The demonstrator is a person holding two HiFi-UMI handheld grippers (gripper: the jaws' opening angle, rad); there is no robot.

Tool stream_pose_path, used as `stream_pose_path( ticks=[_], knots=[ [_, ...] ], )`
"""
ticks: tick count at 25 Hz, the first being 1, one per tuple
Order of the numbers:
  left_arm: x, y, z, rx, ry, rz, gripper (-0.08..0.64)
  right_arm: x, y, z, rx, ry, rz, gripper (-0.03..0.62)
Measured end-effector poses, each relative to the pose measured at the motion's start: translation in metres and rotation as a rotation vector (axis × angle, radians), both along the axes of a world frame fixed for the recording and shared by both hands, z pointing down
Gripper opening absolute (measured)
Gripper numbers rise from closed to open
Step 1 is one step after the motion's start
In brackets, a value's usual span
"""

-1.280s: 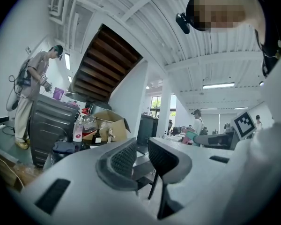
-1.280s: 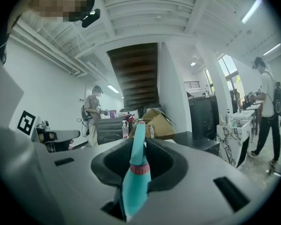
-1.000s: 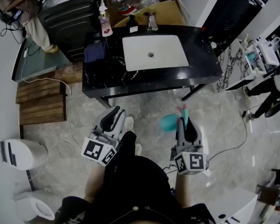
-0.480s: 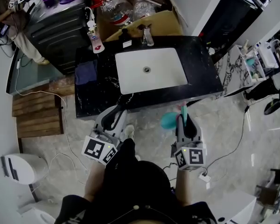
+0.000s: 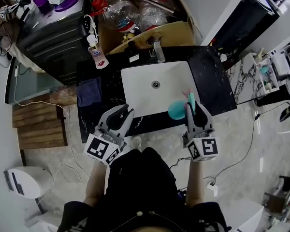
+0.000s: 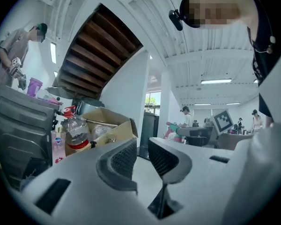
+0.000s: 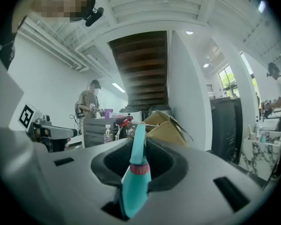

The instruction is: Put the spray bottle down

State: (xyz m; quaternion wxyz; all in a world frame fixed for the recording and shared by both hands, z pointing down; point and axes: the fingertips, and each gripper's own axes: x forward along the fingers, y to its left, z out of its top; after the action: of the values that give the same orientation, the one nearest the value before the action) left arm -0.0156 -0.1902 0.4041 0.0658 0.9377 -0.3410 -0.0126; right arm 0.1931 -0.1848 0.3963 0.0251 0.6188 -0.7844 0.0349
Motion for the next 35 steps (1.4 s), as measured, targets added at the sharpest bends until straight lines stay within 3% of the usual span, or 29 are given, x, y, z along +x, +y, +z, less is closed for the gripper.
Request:
stream_pose_path(
  ticks=[6,13,21,35],
  knots=[
    [0.003,-0.036,0.008,-0.025,-0.004,0.012,0.071,0.006,-0.062,0.001,0.025,0.097,-0.107,0.089],
    [0.031,-0.07,0.018,-0.053,-0.018,0.068,0.071,0.02,-0.12,-0.002,0.049,0.063,-0.295,0.089],
    [0.053,-0.109,0.023,-0.074,-0.049,0.04,0.071,0.027,-0.184,-0.002,0.116,0.074,-0.493,0.089],
    [0.058,-0.148,0.043,-0.133,-0.096,-0.057,0.071,0.036,-0.284,0.043,0.088,0.079,-0.629,0.089]
  ],
)
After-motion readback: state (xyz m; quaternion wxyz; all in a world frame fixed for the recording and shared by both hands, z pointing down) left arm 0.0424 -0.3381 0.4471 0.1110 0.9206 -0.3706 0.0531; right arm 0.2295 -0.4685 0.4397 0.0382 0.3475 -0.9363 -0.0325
